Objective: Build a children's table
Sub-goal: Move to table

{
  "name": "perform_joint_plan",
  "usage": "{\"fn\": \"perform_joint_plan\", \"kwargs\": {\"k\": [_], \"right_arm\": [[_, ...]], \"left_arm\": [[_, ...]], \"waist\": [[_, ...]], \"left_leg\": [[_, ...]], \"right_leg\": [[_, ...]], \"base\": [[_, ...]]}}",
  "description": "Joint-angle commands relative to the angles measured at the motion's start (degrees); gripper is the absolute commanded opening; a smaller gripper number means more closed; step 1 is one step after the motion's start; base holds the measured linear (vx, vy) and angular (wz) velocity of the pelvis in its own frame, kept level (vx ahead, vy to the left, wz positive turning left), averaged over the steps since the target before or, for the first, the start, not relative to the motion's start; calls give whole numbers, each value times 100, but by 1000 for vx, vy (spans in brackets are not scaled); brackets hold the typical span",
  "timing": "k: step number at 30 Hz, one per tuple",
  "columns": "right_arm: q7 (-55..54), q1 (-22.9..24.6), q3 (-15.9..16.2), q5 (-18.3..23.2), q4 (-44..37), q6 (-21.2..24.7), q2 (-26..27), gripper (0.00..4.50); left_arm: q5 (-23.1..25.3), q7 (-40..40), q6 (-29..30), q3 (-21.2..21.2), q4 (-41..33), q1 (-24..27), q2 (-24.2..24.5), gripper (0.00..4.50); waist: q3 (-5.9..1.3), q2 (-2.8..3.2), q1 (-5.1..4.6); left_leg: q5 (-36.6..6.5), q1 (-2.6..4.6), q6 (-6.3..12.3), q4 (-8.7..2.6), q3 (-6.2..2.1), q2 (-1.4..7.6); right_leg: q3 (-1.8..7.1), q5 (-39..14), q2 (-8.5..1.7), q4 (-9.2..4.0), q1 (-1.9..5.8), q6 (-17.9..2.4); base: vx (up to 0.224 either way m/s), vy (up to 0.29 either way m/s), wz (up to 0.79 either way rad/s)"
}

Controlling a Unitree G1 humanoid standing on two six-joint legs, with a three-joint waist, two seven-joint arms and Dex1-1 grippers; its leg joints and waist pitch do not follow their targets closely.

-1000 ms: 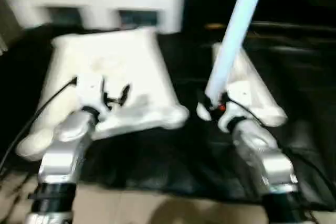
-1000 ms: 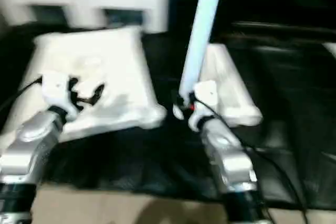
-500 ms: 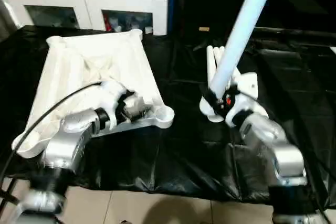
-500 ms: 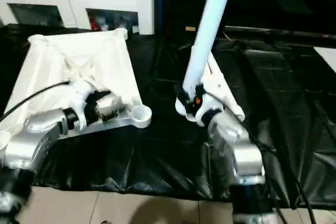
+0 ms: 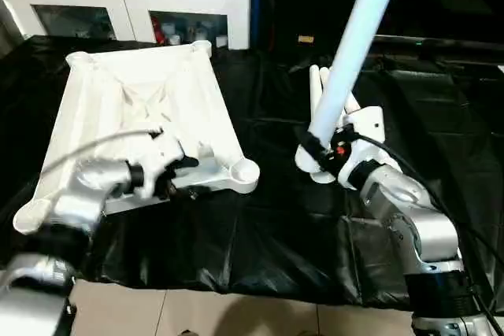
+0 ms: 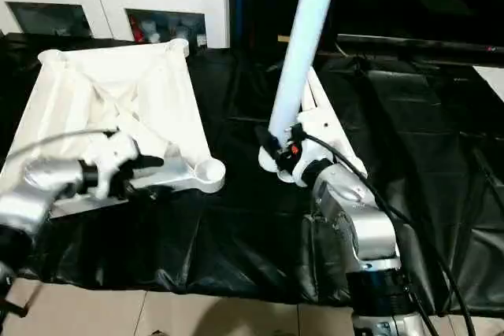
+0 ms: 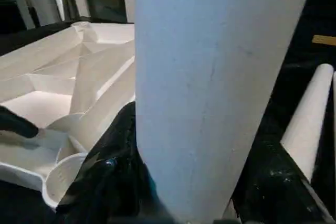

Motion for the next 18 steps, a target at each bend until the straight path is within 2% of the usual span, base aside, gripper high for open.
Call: {"fn": "perform_joint_plan", "kwargs": {"k": [1, 7, 17, 18], "right_arm": [[99, -76, -2, 129, -40, 69, -50, 189], [68, -78, -49, 262, -125, 374, -20, 189], [136, -112, -70, 402, -223, 506, 15, 189], [185, -103, -15, 396, -272, 555, -6, 189]], "left_arm": [[-24, -159, -83, -25, 171, -122, 39, 309], [141, -428, -257, -42, 766, -389, 14, 257], [298, -538, -411, -98, 1286, -616, -8, 187], [339, -563, -436, -113, 1373, -645, -8, 179]], "waist": [[-337, 79, 1], [-355, 97, 5], [-341, 126, 5], [-342, 150, 8]], "left_leg": [[-999, 67, -132, -501, -27, 238], [-886, 67, -135, -498, -33, 251], [-1029, 76, -175, -507, -34, 259], [-1002, 77, -174, -507, -39, 264]], "right_leg": [[283, -735, -433, -410, 313, -1278], [279, -375, -439, -376, 332, -1377], [285, -501, -450, -397, 329, -1422], [287, -462, -453, -390, 332, -1428]], "base": [[0, 0, 0], [0, 0, 0], [0, 0, 0], [0, 0, 0]]}}
